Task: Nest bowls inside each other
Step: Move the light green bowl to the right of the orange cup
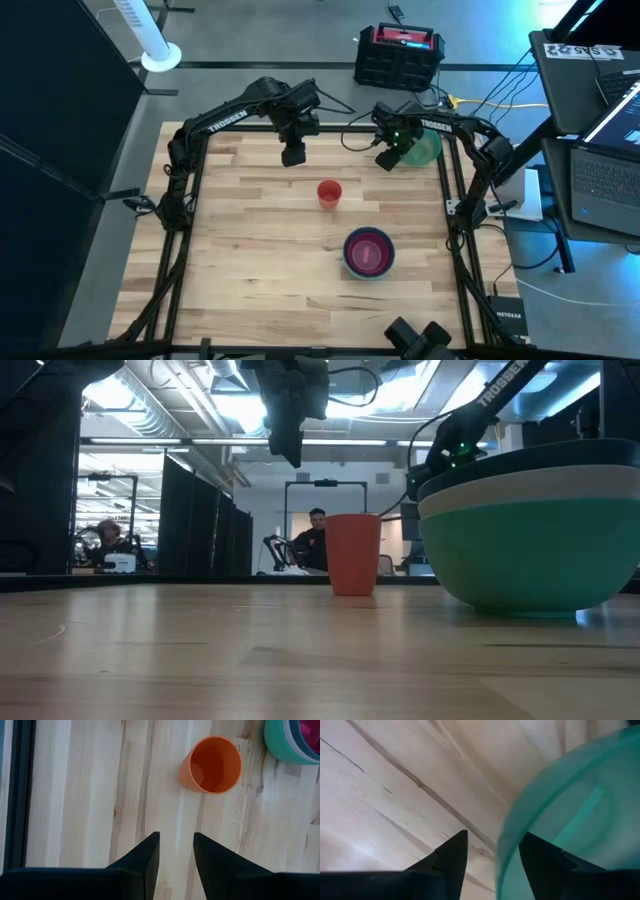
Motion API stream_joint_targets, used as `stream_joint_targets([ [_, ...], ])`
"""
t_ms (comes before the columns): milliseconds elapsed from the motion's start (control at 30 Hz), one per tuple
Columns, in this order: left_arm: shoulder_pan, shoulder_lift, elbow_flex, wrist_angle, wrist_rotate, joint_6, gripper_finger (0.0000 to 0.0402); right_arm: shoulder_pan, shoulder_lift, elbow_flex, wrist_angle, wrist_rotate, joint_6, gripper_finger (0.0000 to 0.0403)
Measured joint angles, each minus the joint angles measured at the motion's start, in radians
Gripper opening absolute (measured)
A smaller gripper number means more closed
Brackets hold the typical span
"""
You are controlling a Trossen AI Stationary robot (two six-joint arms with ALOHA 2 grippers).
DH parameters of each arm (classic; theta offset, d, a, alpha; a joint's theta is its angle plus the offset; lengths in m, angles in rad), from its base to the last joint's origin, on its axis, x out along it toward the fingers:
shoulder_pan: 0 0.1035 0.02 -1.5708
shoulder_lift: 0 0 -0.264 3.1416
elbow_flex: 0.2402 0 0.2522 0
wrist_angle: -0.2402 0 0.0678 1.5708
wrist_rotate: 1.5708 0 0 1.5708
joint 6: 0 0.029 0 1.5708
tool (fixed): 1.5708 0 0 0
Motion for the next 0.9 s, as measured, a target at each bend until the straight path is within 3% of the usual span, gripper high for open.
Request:
stream_joint_targets([
  [100, 0.000, 0.000, 0.000, 0.000, 0.000, 0.010, 0.0104, -0.001, 0.001, -0.004, 0.000, -0.001, -0.014, 0.0131],
  [233, 0.000, 0.000, 0.000, 0.002, 0.000, 0.011, 0.0104, 0.000, 0.001, -0.004, 0.001, -0.053, -0.027, 0.0037],
  [300, 0.000, 0.000, 0.000, 0.002, 0.000, 0.011, 0.0104, 0.015, 0.000, -0.004, -0.002, -0.075, -0.035, 0.0012],
  [900, 0.000, 0.000, 0.000, 0.000, 0.000, 0.030, 0.0104, 0.396, -0.001, -0.003, 0.019, -0.156, -0.014, 0.0006],
])
